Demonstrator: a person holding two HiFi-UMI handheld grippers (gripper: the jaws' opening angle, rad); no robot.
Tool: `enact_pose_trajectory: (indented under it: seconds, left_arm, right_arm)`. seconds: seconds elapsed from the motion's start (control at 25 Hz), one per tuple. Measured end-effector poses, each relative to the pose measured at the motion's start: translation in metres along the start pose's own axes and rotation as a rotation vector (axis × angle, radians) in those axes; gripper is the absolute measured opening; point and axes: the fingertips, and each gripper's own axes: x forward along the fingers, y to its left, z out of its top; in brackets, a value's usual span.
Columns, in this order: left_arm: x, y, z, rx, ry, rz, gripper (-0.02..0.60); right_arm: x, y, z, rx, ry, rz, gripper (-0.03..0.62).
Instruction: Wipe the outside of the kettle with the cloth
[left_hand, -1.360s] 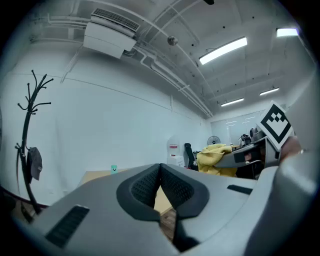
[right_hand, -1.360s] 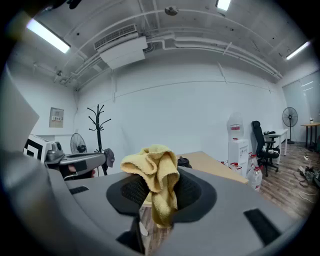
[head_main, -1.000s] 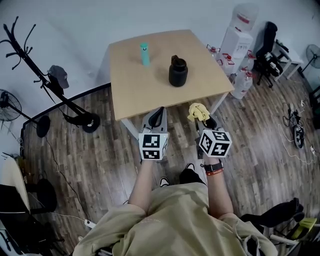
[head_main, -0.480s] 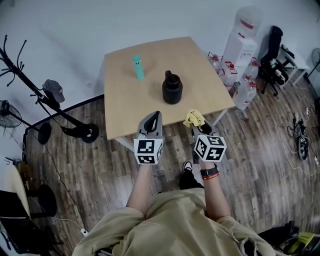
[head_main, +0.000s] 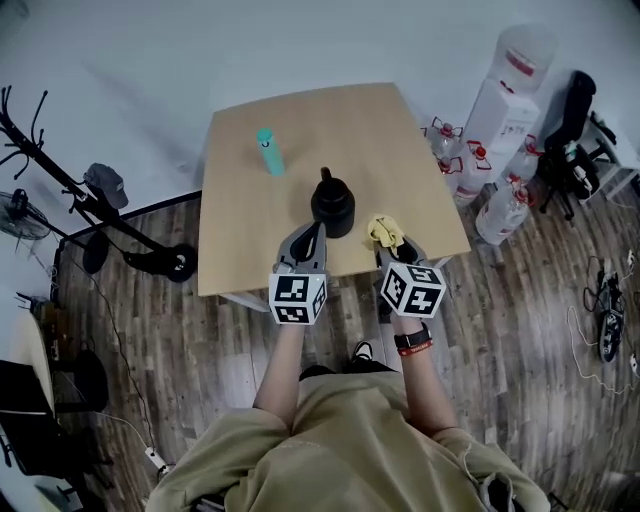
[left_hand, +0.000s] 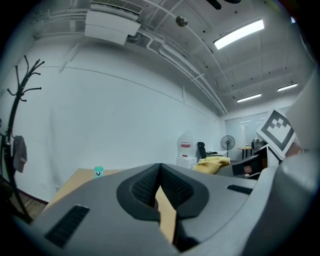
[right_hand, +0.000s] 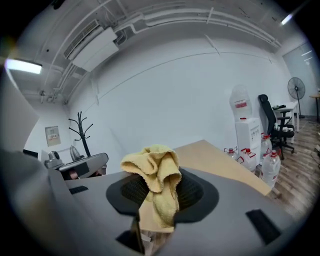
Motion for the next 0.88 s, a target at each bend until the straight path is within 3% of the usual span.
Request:
enact_pose_trajectory:
  seconds: [0.36,0.68,0.88]
  left_arm:
    - [0.036,0.023,-0.025,-0.019,0.06,0.085,0.024]
    - [0.065,0.061,-0.04,-0.017,0.065,0.061,0.023]
    - [0.078,0.125,-0.043,-0.016,0.08,0.045,0.025]
  right_arm:
    - [0.059,-0.01,-0.013,0.059,0.099,0.1,0.147]
    - [0.114,0.007,-0.043,0.037,0.182,0.107,0.149]
    - [0.167,0.05,-0.054,0.04,0.217,0.106,0.149]
